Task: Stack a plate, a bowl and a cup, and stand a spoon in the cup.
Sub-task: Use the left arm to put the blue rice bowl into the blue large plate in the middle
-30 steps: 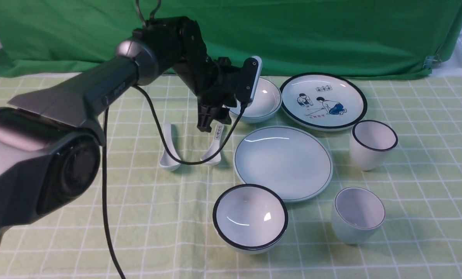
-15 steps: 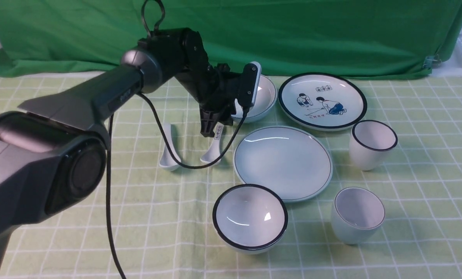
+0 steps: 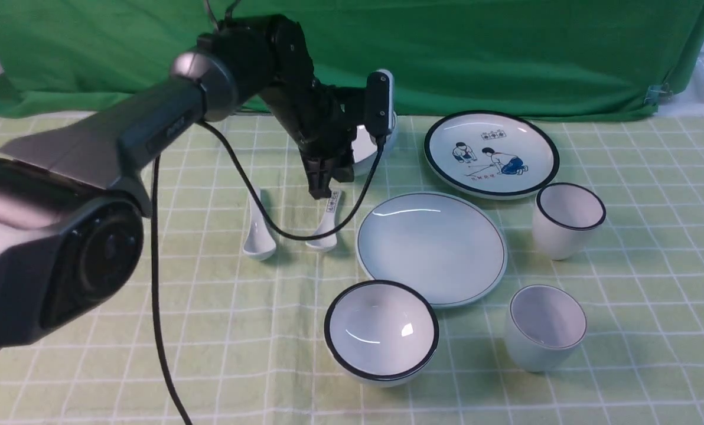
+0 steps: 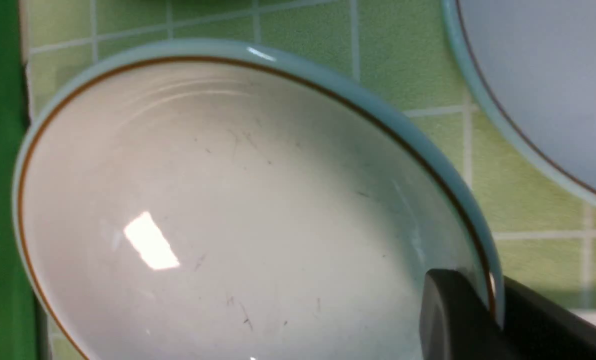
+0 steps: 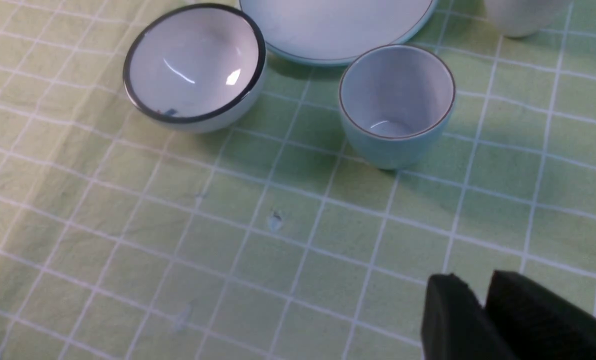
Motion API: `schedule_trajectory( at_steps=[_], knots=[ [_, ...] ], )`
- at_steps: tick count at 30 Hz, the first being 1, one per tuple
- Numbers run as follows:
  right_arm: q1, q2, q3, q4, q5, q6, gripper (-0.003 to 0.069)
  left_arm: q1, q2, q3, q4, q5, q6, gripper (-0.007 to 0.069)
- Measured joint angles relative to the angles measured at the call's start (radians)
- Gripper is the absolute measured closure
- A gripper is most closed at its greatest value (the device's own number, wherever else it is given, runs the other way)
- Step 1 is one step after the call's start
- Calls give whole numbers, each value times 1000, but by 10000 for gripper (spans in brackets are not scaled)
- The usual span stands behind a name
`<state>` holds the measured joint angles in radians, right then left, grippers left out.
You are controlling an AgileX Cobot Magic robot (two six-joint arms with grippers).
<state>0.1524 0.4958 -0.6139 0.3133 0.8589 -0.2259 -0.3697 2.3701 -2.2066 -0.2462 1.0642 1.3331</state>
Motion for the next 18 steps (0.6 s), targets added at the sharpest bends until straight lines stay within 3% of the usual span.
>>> schedule_trajectory(
  at_steps=[5,7,14,18],
  knots=[
    [0,0,0,0,0,0,517,-27,-127,18,14,130,-154,589],
    [0,0,0,-1,6,0,517,-87,-221,90,19,141,-210,589],
    [0,0,0,-1,27,0,515,-308,-223,199,91,131,-277,589],
    [0,0,0,-1,49,0,515,-350,-182,201,159,108,-304,589]
  ],
)
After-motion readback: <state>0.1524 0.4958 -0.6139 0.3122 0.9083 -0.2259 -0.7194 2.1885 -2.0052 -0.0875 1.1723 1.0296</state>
